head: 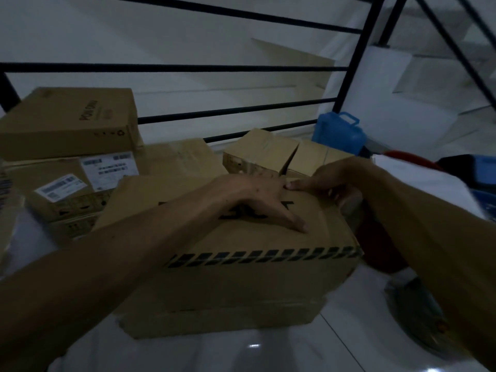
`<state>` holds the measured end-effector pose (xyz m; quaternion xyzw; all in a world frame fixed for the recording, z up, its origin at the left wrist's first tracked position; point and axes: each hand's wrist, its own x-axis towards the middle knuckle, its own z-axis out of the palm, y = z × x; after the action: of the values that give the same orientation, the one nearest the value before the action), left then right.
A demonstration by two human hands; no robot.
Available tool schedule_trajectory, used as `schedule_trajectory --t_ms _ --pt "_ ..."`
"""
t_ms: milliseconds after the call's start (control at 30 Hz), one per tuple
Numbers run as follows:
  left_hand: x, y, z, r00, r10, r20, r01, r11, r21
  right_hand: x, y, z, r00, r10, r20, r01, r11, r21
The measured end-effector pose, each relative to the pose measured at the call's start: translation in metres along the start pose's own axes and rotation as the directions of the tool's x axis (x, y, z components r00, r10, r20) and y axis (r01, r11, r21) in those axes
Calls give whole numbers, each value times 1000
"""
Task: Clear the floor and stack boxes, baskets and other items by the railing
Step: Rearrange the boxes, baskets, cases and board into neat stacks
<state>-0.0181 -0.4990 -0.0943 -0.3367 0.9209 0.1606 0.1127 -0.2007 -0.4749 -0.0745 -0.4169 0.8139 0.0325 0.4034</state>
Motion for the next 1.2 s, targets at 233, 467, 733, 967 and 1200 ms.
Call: schedule_trajectory --t_ms 233,467,733,967,1200 --pt "-23 -67 -9 989 -149 14 149 978 -148 21 -60 21 956 -291 -29 291 957 -6" --pt "-56 -83 2 982 -157 -110 156 988 -13 45 -108 33 884 -466 -37 467 879 91" --pt "-56 -115 18 987 -118 -109 124 991 56 76 -152 33 818 -574 -32 574 811 116" --pt "-44 -132 11 983 -85 -165 101 991 91 108 -161 22 816 -576 -44 573 796 194" --pt "-39 -133 1 982 -119 -149 133 987 85 105 -169 30 793 -593 -139 609 763 216"
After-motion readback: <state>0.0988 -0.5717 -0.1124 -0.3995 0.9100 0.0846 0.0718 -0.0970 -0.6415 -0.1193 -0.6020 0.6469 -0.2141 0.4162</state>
